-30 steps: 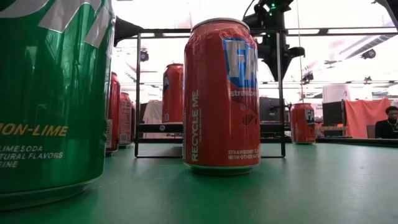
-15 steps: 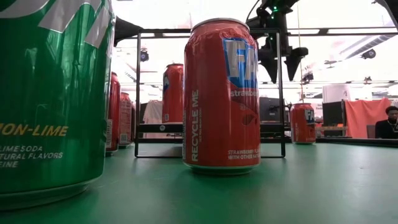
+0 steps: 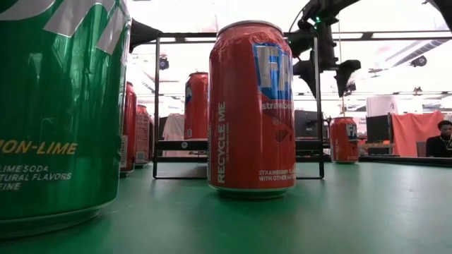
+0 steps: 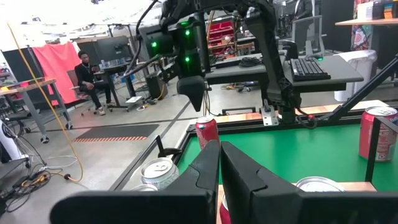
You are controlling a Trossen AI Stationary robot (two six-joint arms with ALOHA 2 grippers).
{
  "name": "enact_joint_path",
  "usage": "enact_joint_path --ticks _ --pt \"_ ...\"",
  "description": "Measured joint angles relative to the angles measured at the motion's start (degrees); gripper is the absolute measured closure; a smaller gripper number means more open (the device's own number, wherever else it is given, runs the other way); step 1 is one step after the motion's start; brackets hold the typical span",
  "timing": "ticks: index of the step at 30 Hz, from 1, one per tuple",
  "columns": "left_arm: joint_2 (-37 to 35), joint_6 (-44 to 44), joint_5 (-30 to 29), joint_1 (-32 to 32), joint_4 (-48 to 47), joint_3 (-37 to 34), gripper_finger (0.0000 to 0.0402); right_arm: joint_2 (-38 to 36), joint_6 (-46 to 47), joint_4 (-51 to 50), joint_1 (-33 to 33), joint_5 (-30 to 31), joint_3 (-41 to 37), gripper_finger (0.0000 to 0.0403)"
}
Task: Place canned beverage on shelf
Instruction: Put the orange soda can on the shelf and aligned with the other orange soda can
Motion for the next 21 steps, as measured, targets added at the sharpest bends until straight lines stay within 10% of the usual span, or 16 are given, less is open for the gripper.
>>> enact_joint_path --ticks 21 --pt "0.00 0.02 0.00 0.00 -0.02 0.00 0.0402 0.00 -5.08 10.00 -4.16 -1.71 -15.49 0.0048"
